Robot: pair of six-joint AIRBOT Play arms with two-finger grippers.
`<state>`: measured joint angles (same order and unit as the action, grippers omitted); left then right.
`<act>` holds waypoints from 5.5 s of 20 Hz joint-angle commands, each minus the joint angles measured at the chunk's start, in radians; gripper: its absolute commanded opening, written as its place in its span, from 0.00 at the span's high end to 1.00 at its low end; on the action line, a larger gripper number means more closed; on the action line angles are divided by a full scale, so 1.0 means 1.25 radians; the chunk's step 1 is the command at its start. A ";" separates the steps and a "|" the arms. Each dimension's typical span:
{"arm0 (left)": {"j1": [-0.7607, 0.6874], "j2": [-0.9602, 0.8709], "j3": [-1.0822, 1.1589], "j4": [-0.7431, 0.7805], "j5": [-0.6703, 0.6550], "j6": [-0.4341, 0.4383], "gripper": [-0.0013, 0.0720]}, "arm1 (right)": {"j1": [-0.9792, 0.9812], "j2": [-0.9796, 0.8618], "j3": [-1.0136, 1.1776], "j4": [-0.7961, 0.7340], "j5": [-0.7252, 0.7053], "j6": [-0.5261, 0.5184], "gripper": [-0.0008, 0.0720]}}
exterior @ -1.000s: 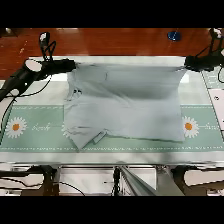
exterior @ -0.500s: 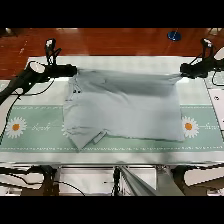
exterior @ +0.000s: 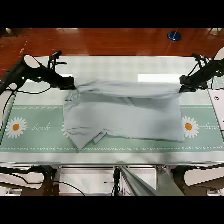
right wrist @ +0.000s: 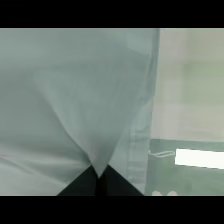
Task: Fold the shirts.
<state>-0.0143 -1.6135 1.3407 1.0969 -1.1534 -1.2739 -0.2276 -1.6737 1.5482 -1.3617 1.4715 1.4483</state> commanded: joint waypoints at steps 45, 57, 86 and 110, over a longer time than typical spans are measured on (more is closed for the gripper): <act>0.336 0.498 -0.699 -0.184 -0.225 0.130 0.35 | -0.235 0.371 -0.484 0.100 -0.041 -0.072 0.35; 0.333 0.492 -0.750 -0.180 -0.112 0.107 0.35 | -0.235 0.371 -0.484 0.114 -0.047 -0.087 0.35; 0.147 0.379 -0.750 -0.184 0.075 0.088 0.93 | -0.426 0.435 -0.584 0.161 0.029 -0.105 0.16; 0.147 0.379 -0.749 -0.184 0.060 0.091 0.93 | -0.425 0.329 -0.802 0.266 -0.224 -0.158 0.97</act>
<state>0.1703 -1.1404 0.4042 0.8700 -1.0714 -1.1599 -0.7757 -1.2560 0.5461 -1.0344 1.2221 1.2407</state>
